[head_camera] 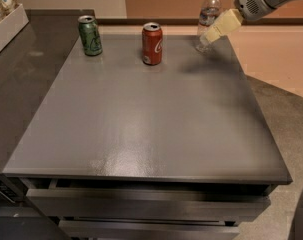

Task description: Pick water bottle

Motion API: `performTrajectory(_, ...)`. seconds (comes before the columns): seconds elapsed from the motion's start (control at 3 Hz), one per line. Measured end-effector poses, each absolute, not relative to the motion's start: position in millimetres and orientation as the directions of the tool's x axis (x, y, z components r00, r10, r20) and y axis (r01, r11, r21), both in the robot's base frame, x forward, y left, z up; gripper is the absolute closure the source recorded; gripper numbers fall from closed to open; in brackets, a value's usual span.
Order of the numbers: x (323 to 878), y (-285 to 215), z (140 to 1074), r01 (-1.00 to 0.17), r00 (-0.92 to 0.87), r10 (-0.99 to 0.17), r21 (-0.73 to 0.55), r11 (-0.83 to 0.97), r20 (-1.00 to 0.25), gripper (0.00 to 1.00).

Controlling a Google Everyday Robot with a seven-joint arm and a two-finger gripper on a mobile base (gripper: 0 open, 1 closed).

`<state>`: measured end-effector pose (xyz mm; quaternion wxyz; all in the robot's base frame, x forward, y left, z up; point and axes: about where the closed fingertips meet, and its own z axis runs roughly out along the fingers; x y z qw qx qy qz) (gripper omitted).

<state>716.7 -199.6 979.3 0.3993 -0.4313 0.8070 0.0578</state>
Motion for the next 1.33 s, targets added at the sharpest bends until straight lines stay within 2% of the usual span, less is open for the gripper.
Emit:
performTrajectory(0.67, 774.5, -212.1, 959.3, -0.675, -0.353, -0.514, -0.167, 0.718, -0.782, 0.00)
performTrajectory(1.33, 804.7, -221.5, 956.5, -0.625, -0.301, -0.390, -0.129, 0.770, -0.870, 0.00)
